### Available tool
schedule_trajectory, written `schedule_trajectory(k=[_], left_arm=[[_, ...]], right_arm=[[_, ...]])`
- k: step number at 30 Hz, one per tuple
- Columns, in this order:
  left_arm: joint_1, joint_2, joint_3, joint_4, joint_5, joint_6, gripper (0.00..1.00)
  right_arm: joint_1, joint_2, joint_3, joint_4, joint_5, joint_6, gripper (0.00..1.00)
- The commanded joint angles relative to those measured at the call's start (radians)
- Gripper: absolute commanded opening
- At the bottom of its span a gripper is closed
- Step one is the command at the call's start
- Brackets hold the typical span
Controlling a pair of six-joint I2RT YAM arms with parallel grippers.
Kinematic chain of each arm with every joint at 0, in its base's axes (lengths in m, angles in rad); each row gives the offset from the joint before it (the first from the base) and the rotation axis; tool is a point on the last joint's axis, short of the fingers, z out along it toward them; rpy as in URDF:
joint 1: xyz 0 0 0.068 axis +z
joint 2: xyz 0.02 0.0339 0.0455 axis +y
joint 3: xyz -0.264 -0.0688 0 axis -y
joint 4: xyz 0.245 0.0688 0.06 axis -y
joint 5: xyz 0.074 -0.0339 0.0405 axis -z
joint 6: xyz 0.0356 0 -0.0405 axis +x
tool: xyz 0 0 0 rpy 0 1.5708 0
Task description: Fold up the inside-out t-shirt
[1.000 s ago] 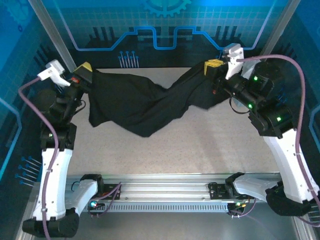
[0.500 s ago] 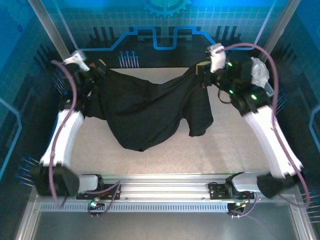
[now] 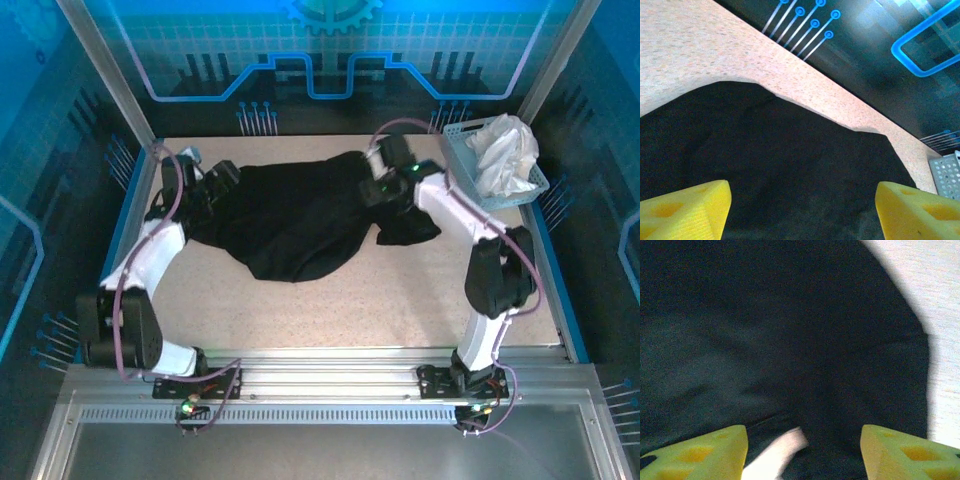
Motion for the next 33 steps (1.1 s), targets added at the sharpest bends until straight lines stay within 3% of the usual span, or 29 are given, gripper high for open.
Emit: schedule_trajectory(k=[1, 3, 7, 15, 19, 23, 27, 29, 31, 33], left_arm=[[0.059, 0.003, -0.106, 0.045, -0.074, -0.008, 0.78], [0.109, 0.047, -0.107, 0.028, -0.035, -0.031, 0.78], [0.145, 0.120, -0.109, 0.042, -0.013, -0.053, 0.81], [0.151, 0.329, 0.005, -0.043, 0.042, -0.020, 0.86], [0.151, 0.410, 0.042, -0.051, 0.089, -0.024, 0.81], [0.151, 0.461, 0.071, -0.055, 0.145, -0.030, 0.61], [0.154, 0.486, 0.083, -0.054, 0.177, -0.035, 0.37], [0.156, 0.488, 0.084, -0.041, 0.195, -0.039, 0.18], [0.161, 0.469, 0.080, -0.020, 0.231, -0.051, 0.02], [0.162, 0.413, 0.061, 0.014, 0.254, -0.073, 0.00]], right_arm=[[0.222, -0.069, -0.117, 0.091, -0.090, -0.065, 0.70], [0.328, -0.040, -0.146, 0.123, -0.095, -0.068, 0.72], [0.447, 0.067, -0.136, 0.157, -0.050, -0.092, 0.79], [0.463, 0.204, -0.121, 0.137, 0.059, -0.083, 0.82], [0.453, 0.228, -0.122, 0.135, 0.073, -0.075, 0.72], [0.425, 0.187, -0.124, 0.139, 0.050, -0.064, 0.35], [0.386, 0.076, -0.132, 0.149, -0.006, -0.055, 0.11], [0.358, 0.002, -0.142, 0.164, -0.052, -0.041, 0.01], [0.327, -0.079, -0.152, 0.182, -0.100, -0.023, 0.00], [0.286, -0.170, -0.161, 0.194, -0.161, -0.001, 0.00]])
